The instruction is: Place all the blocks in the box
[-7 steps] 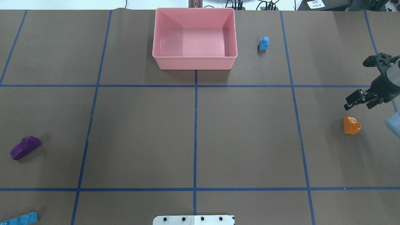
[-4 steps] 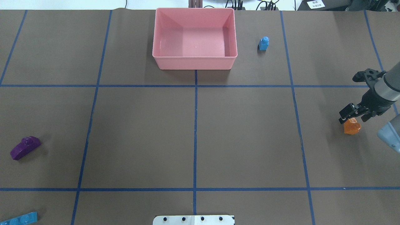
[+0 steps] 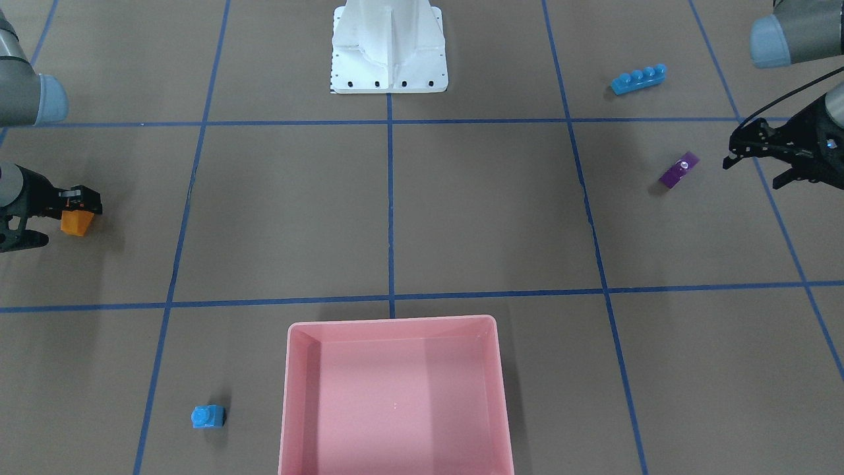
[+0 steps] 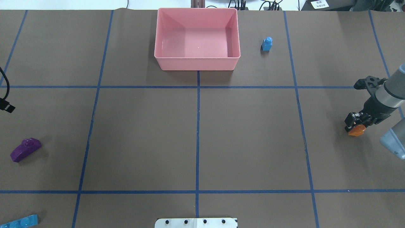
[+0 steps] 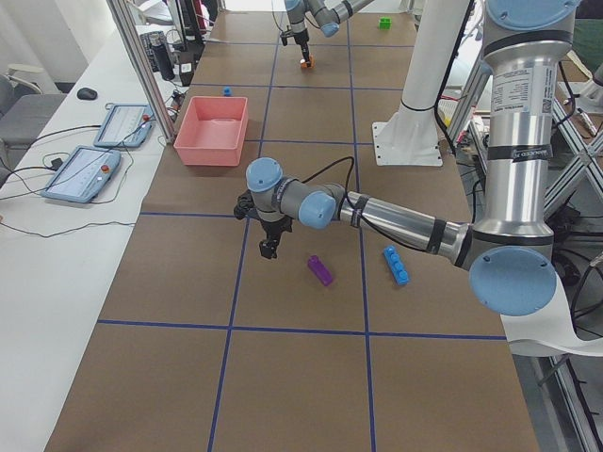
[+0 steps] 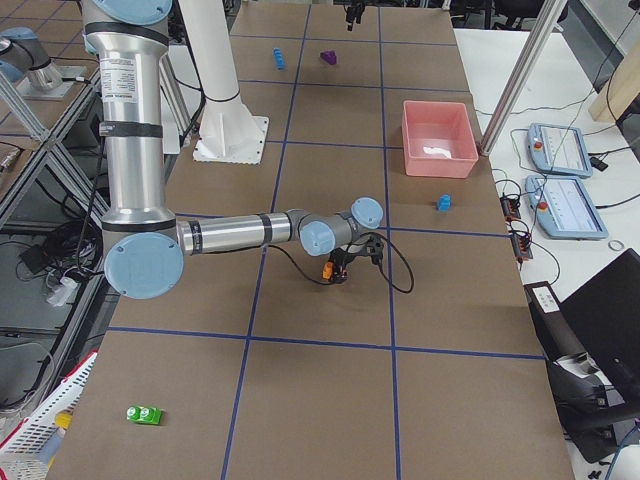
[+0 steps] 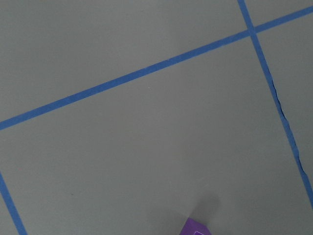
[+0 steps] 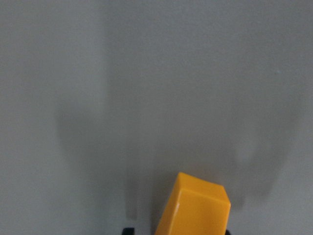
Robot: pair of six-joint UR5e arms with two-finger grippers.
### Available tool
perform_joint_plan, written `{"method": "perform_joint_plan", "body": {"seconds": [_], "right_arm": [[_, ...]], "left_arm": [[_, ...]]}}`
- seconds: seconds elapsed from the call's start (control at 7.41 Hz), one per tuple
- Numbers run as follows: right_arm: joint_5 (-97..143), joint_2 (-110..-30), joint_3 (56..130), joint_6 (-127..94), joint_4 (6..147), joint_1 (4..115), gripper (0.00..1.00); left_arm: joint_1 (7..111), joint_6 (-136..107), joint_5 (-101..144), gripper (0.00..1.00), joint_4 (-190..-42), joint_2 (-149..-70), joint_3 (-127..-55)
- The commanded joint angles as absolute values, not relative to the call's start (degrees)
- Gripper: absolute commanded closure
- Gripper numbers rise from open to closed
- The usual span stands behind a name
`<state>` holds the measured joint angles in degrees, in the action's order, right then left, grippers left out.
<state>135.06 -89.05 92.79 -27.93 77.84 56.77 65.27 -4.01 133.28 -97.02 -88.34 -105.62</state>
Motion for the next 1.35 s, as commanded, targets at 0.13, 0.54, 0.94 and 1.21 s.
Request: {"method": "perform_joint_plan", "body": {"seconds": [0.13,0.54,0.94,1.21], "right_arm": [[135.53,-76.03,97.91,-40.70,85.80,62.31,1.00],[134.91,-50.79,85.23,-50.21,97.04,59.61,1.00],[131.68,-36.66,69.73,-63.22,86.99,55.73,1.00],[125.11,-33.16,63.06,-72.04,77.47,51.70,1.00]], "left_arm": [[56.79,7.09,128.50,0.01,-97.91,-85.35,-105.03],[49.41,6.94,128.58,0.01,-97.91,-84.46,-104.77],[48.43,7.03,125.95,0.05,-97.91,-84.72,-103.54],[48.17,7.12,125.95,0.18,-97.91,-84.99,-102.66]]}}
